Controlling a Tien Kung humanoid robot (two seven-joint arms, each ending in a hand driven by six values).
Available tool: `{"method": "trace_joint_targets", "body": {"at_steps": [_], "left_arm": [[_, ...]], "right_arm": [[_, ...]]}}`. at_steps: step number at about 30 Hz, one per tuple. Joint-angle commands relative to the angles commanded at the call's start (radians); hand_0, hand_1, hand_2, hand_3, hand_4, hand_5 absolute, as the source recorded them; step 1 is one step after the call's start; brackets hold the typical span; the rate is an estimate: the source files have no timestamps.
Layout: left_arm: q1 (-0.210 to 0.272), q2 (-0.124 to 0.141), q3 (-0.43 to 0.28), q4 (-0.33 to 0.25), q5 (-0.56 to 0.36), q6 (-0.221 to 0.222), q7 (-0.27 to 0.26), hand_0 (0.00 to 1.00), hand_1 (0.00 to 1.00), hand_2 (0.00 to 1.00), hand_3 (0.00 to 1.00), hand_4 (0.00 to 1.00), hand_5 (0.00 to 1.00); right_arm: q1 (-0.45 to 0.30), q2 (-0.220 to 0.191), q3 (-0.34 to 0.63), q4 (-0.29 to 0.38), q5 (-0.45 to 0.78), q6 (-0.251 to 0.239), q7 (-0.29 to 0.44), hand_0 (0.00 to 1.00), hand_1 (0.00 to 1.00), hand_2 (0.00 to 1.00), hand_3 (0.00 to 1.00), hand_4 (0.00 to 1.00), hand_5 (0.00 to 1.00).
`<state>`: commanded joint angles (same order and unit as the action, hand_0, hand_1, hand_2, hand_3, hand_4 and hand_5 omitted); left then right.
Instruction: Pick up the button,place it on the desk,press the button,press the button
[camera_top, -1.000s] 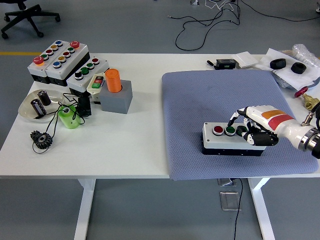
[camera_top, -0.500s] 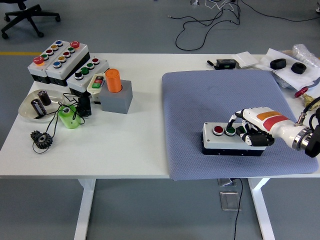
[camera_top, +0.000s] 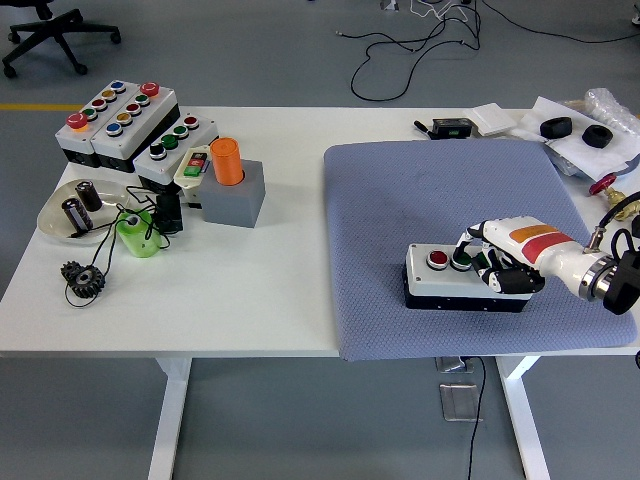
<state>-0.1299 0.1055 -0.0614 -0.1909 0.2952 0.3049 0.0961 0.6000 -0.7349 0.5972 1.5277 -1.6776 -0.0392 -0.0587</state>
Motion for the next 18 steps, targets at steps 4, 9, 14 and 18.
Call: {"method": "trace_joint_targets", "body": {"at_steps": [4, 9, 14, 18], "left_arm": [[0.0, 0.0, 0.0, 0.0, 0.0, 0.0, 0.0, 0.602, 0.519, 0.49, 0.447, 0.275, 0.975], [0.0, 0.0, 0.0, 0.0, 0.001, 0.0, 0.0, 0.601, 0.519, 0.49, 0.448, 0.275, 0.977], [-0.001, -0.001, 0.001, 0.0, 0.0, 0.0, 0.001, 0.601, 0.519, 0.49, 0.449, 0.275, 0.977], [0.0, -0.001, 0.001, 0.0, 0.0, 0.0, 0.001, 0.601, 0.519, 0.49, 0.449, 0.275, 0.977]], "right_arm": [[-0.002, 0.003, 0.0, -0.01, -0.001, 0.0, 0.001, 0.205, 0.002, 0.103, 0.603, 0.348, 0.002], [-0.002, 0.001, -0.01, -0.015, -0.009, 0.0, 0.0, 0.204, 0.002, 0.102, 0.596, 0.346, 0.002], [-0.005, 0.001, -0.011, -0.021, -0.01, 0.003, -0.002, 0.203, 0.002, 0.101, 0.594, 0.345, 0.002], [-0.011, -0.003, -0.015, -0.019, -0.012, 0.006, -0.005, 0.203, 0.002, 0.101, 0.594, 0.345, 0.002]]}}
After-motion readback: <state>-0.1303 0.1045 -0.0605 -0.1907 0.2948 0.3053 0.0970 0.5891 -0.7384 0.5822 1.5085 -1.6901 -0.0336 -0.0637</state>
